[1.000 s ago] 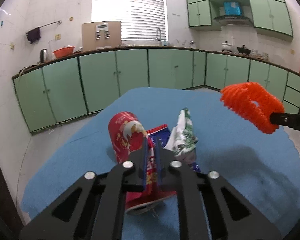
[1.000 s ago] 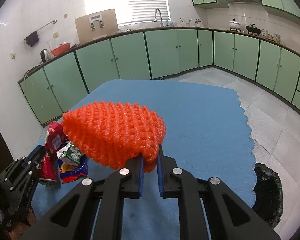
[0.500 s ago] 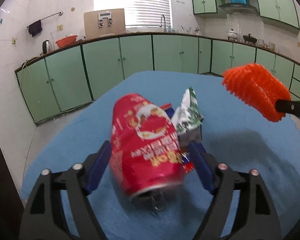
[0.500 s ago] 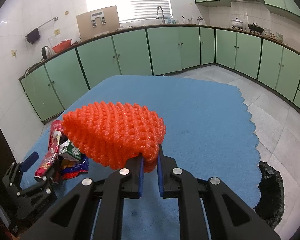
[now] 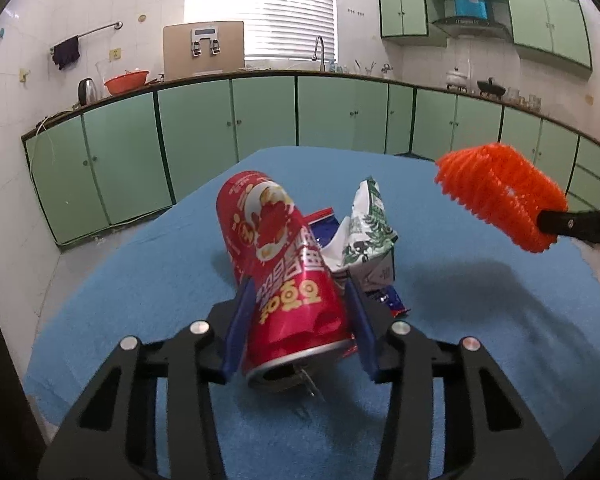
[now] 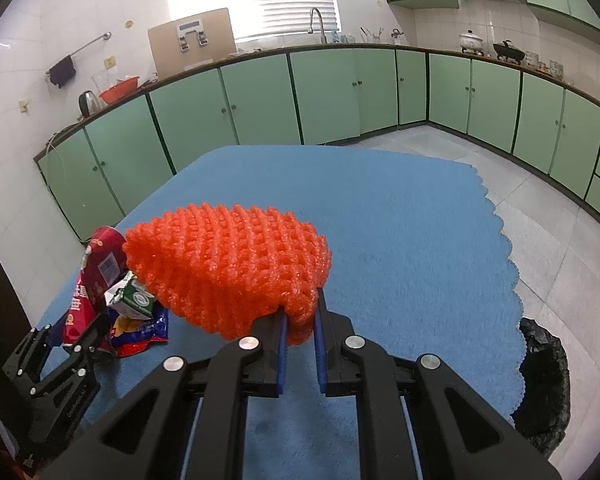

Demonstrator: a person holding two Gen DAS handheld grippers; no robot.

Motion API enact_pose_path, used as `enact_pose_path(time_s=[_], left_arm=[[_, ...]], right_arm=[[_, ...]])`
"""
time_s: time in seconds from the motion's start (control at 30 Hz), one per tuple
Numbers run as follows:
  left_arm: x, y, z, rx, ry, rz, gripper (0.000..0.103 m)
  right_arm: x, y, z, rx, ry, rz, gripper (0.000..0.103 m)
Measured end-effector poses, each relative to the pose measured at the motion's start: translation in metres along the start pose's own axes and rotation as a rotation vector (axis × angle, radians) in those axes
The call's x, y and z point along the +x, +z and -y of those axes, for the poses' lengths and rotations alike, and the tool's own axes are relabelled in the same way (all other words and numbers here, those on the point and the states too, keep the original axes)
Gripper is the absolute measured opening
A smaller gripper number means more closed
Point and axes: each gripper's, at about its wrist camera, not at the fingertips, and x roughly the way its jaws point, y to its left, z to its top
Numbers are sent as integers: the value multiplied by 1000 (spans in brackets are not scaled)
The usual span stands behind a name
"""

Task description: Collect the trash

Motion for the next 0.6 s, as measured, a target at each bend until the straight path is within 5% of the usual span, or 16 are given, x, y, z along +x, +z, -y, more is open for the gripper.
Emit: enact_pose_path(time_s=[0.4,0.47,0.5,0.6], left_arm=[[-25,23,8,-1,-33,121,35],[-28,27,12,3,-45,136,25],[-29,31,15,7,-51,142,1],[-23,40,22,10,-68,136,0]], right_arm=[[-4,0,2,12,-7,15,11],[-8,0,3,14,-15,28,11],[-11,0,4,16,-18,36,11],[-18,4,9,24,-24,55,11]])
